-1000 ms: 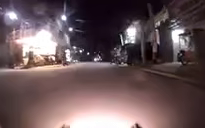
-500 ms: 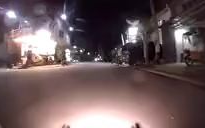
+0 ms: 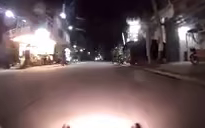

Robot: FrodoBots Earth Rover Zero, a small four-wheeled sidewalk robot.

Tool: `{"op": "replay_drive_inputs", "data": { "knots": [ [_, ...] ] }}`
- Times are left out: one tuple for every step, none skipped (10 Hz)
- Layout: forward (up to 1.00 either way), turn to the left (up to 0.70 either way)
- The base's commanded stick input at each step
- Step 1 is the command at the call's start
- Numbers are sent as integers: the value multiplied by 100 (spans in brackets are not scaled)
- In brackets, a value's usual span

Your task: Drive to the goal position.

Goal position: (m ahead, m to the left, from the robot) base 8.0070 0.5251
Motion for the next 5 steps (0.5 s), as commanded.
{"op": "replay_drive_inputs", "data": {
  "knots": [
    [70,0],
    [70,0],
    [70,0],
    [70,0],
    [70,0]
  ]
}}
